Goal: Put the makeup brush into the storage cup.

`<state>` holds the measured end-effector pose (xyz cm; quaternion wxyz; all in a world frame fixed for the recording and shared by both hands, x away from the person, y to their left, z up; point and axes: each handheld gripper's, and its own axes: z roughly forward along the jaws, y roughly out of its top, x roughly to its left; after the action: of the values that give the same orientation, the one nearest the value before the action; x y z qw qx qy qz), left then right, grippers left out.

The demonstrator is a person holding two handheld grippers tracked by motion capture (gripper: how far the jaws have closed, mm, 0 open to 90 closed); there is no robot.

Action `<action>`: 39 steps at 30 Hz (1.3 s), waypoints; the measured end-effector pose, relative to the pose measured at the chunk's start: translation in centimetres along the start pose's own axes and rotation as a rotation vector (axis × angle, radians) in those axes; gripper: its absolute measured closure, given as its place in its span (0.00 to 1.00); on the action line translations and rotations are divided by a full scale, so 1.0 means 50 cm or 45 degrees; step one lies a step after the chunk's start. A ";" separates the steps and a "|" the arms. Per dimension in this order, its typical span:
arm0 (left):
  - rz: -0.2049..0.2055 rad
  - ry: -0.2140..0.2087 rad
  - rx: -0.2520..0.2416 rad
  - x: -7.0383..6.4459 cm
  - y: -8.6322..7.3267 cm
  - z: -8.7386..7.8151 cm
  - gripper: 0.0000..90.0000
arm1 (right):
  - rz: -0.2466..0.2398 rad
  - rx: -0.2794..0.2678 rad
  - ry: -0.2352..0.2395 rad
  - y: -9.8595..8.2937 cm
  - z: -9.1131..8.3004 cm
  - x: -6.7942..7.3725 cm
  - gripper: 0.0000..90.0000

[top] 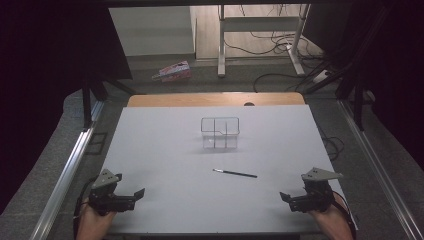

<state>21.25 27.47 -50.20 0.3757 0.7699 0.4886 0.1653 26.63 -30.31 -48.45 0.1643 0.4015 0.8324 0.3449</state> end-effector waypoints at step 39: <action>-0.002 0.001 0.004 0.005 -0.005 0.004 0.01 | -0.126 0.190 0.002 0.061 0.023 0.013 0.00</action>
<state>21.32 27.68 -50.54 0.3743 0.7701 0.4897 0.1643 28.55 -27.96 -47.13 0.1501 0.3707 0.8748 0.2736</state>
